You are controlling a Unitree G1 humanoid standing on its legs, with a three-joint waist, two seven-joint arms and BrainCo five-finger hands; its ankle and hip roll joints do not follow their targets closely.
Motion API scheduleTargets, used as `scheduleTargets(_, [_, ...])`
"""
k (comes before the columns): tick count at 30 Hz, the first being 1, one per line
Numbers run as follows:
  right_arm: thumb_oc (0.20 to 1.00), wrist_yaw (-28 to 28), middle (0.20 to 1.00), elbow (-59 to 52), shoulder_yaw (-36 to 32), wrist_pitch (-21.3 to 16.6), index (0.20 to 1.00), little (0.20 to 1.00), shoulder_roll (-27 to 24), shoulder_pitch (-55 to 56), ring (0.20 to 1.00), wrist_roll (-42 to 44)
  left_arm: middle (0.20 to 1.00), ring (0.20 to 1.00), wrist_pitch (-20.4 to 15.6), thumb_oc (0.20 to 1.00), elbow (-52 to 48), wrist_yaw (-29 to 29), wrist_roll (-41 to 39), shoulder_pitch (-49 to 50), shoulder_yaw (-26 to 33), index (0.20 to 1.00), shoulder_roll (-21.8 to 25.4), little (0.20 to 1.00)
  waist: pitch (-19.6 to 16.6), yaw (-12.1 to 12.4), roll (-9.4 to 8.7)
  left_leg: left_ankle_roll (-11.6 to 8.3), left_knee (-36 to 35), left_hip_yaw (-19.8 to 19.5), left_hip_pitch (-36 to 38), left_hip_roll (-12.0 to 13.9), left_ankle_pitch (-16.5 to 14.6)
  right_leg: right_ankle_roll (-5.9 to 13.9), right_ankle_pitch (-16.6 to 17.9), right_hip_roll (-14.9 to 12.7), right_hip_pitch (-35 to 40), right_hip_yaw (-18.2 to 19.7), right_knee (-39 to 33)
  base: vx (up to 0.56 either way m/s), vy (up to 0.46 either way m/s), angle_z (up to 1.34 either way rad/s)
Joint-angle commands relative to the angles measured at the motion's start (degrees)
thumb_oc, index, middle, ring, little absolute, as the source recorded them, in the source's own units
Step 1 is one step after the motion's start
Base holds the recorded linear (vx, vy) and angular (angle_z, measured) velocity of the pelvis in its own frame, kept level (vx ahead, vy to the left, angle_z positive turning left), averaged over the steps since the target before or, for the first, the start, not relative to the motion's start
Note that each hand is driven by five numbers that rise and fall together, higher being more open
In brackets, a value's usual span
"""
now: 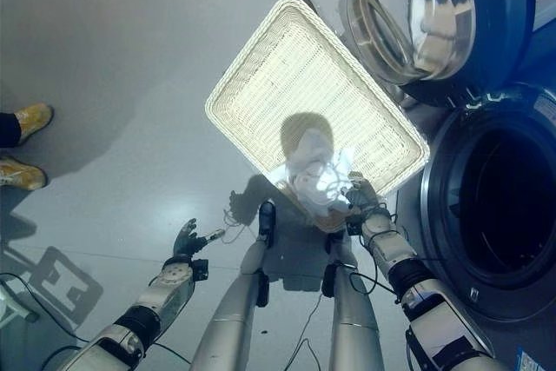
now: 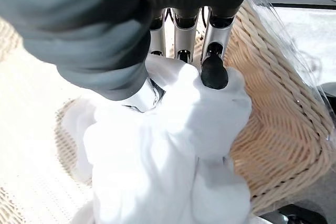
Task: Put the clothes into the washing machine.
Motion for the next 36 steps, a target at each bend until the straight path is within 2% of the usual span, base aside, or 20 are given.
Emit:
scheduleTargets(1, [0.200,6.79,0.200,-8.21,-8.80,-9.56,0.200,0.200,1.55,3.03,0.200,31.69,1.000,1.000,-3.56,1.000,2.14,1.85,3.06,3.96,2.61,1.000,-1.07,1.000,-1.02,-1.80,1.26,2.02,4.27,4.99,-0.77,-4.49,-6.23,3.28,1.72,3.20,1.23,1.50,-4.60,-0.02,-0.009,-0.10])
scheduleTargets(4, [0.200,15.30,0.200,-11.12,-11.37,-9.43,0.200,0.200,2.93,6.06,0.200,43.03,1.000,1.000,-4.35,1.000,2.74,1.74,3.29,5.22,3.44,1.000,-1.04,1.000,-1.02,-2.70,0.75,2.25,5.08,5.55,-0.18,-4.57,-7.12,3.29,1.75,3.45,1.70,2.07,-4.89,-0.03,-0.012,-0.32])
scheduleTargets(5, [0.200,20.41,0.200,-13.23,-12.20,-8.85,0.200,0.200,4.10,8.42,0.200,48.56,1.000,1.000,-4.91,1.000,3.42,1.65,3.25,5.82,3.98,1.000,-0.92,1.000,-1.02,-3.40,0.31,2.38,5.69,6.07,0.15,-4.61,-7.68,3.36,1.93,3.60,2.00,2.48,-5.21,-0.04,-0.007,-0.23])
scheduleTargets(9, [0.200,27.56,0.200,-15.87,-12.32,-7.13,0.200,0.200,5.30,13.48,0.200,53.12,1.000,1.000,-5.85,1.000,4.43,1.37,2.86,6.95,5.09,1.000,-0.75,1.000,-1.02,-4.89,-0.37,2.59,6.11,7.00,0.73,-4.61,-8.23,3.45,2.37,3.98,2.36,3.68,-5.92,-0.04,0.026,-0.23])
scheduleTargets(11, [0.200,27.97,0.200,-15.96,-12.33,-7.02,0.200,0.200,5.38,13.83,0.200,53.46,1.000,1.000,-5.92,1.000,4.49,1.38,2.94,7.03,5.13,1.000,-0.74,1.000,-1.02,-4.95,-0.43,2.60,6.03,7.09,0.87,-4.60,-8.24,3.46,2.40,4.02,2.46,3.82,-6.00,-0.02,0.022,-0.22])
scheduleTargets(14, [0.200,34.49,0.200,-16.61,-12.98,-5.44,0.200,0.200,5.25,18.98,0.200,58.21,1.000,1.000,-7.62,1.000,5.24,1.20,2.76,7.89,6.00,1.000,-0.41,1.000,-1.02,-6.67,-0.69,2.69,5.21,8.54,2.07,-4.42,-8.49,3.69,2.70,4.31,3.22,5.17,-7.08,-0.04,0.045,-0.29])
scheduleTargets(16, [0.200,35.82,0.200,-16.76,-13.22,-5.33,0.200,0.200,5.24,19.86,0.200,58.79,1.000,1.000,-7.78,1.000,5.18,1.28,2.87,8.07,6.13,1.000,-0.38,1.000,-1.02,-6.96,-0.71,2.70,5.08,8.90,2.30,-4.39,-8.57,3.76,2.79,4.30,3.37,5.36,-7.32,-0.03,0.025,-0.30])
scheduleTargets(17, [0.200,39.99,0.200,-16.95,-14.00,-4.69,0.200,0.200,5.34,21.51,0.200,61.51,1.000,1.000,-8.03,1.000,5.32,1.26,3.20,8.32,6.57,1.000,-0.06,1.000,-1.02,-7.75,-0.79,2.74,5.07,9.62,2.82,-4.40,-8.98,4.00,3.09,4.26,3.64,5.95,-7.86,-0.03,0.022,-0.23])
scheduleTargets(19, [0.200,40.39,0.200,-17.00,-14.10,-4.59,0.200,0.200,5.33,21.73,0.200,61.70,1.000,1.000,-8.00,1.000,5.39,1.22,3.08,8.29,6.61,1.000,0.03,1.000,-1.02,-7.86,-0.80,2.74,5.08,9.69,2.90,-4.42,-9.05,4.04,3.13,4.25,3.68,6.03,-7.94,-0.02,0.015,-0.13])
scheduleTargets(23, [0.200,44.59,0.200,-18.71,-14.67,-4.66,0.200,0.200,5.83,23.11,0.200,66.03,1.000,1.000,-7.71,1.000,6.13,0.89,2.63,8.07,6.97,1.000,0.56,1.000,-1.02,-9.03,-0.81,2.82,5.08,10.81,3.91,-4.63,-9.59,4.37,3.58,4.19,4.48,7.06,-8.98,-0.01,0.023,-0.18])
scheduleTargets(26, [0.200,48.15,0.200,-18.90,-16.76,-3.95,0.200,0.200,6.62,23.41,0.200,75.72,1.000,1.000,-8.41,1.000,8.17,-0.55,2.53,8.01,7.47,1.000,0.66,1.000,-1.02,-9.91,-0.24,2.72,4.91,12.08,5.15,-4.60,-9.98,4.55,3.34,3.99,5.55,7.84,-9.32,0.02,0.029,-0.27])
scheduleTargets(29, [0.200,48.83,0.200,-18.90,-18.28,-3.90,0.200,0.200,7.49,23.31,0.200,80.18,1.000,1.000,-9.10,1.000,9.52,-1.23,2.36,7.99,7.52,1.000,0.36,1.000,-1.02,-10.25,0.16,2.62,4.76,12.60,5.72,-4.55,-10.09,4.53,3.08,3.86,5.99,7.96,-9.28,0.02,0.012,-0.10])
scheduleTargets(30, [0.200,48.84,0.200,-18.91,-19.23,-4.80,0.200,0.200,7.91,23.39,0.200,82.71,1.000,1.000,-9.31,1.000,10.16,-1.49,2.24,8.05,7.38,1.000,0.23,1.000,-1.02,-10.44,0.43,2.58,4.88,12.92,6.13,-4.48,-10.31,4.50,2.83,3.76,6.31,8.03,-9.12,0.07,0.013,-0.14])
scheduleTargets(34, [0.200,42.90,0.200,-21.30,-24.24,-13.63,0.200,0.200,10.37,22.38,0.200,83.75,1.000,1.000,-9.69,1.000,11.69,-2.39,2.13,8.26,7.42,1.000,-0.49,1.000,-1.02,-10.89,1.13,2.41,5.43,13.80,6.90,-4.36,-10.87,4.37,2.26,3.35,6.99,7.81,-8.79,0.07,0.000,-0.14])
scheduleTargets(36, [0.200,34.58,0.200,-22.50,-27.96,-22.43,0.200,0.200,10.33,20.88,0.200,83.75,1.000,1.000,-9.44,1.000,12.86,-2.87,2.00,7.95,7.21,1.000,-0.51,1.000,-1.02,-11.04,1.32,2.35,6.35,14.27,7.13,-4.11,-11.49,4.12,1.76,3.08,7.33,7.29,-8.29,0.08,-0.026,-0.12])
